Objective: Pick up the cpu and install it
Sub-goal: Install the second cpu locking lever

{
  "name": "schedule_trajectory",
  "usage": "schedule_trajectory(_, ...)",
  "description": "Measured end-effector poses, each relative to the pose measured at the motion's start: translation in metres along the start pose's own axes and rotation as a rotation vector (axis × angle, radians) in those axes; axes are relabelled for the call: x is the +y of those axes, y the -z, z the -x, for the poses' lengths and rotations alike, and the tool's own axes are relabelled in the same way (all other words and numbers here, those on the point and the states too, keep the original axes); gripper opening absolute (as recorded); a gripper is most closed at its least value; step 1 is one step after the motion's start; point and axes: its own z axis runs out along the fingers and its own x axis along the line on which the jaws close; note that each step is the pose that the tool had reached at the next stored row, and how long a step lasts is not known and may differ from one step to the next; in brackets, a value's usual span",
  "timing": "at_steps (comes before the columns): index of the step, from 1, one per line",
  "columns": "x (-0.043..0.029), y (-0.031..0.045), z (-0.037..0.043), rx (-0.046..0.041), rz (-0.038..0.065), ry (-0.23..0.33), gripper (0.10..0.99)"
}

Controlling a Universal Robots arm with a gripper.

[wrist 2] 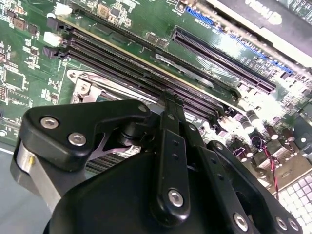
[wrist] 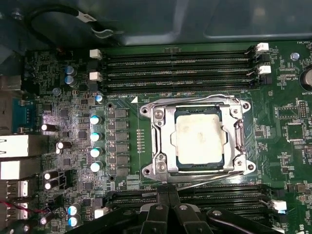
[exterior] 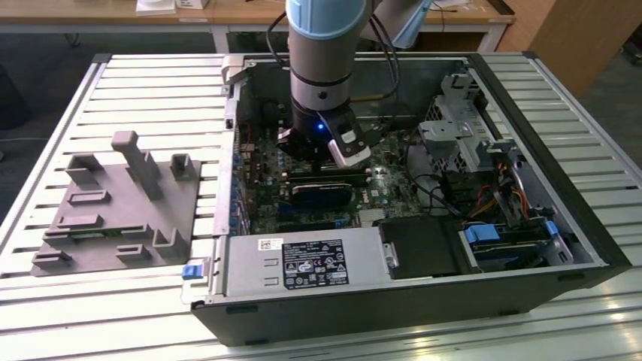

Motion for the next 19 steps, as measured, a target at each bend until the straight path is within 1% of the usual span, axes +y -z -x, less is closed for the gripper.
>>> schedule_trajectory(4, -0.0015, -0.0008, -0.003, 0.0001, 0.011, 0.0, 0.106)
schedule_trajectory(9, -0.0024, -0.0029, -0.0067, -0.0004, 0.023, 0.0, 0.106)
schedule_trajectory(13, -0.0027, -0.005, -0.007, 0.0001, 0.03, 0.0, 0.106)
schedule_trajectory(19, -0.0028, -0.0058, -0.0076, 0.0009, 0.044, 0.0, 0.106)
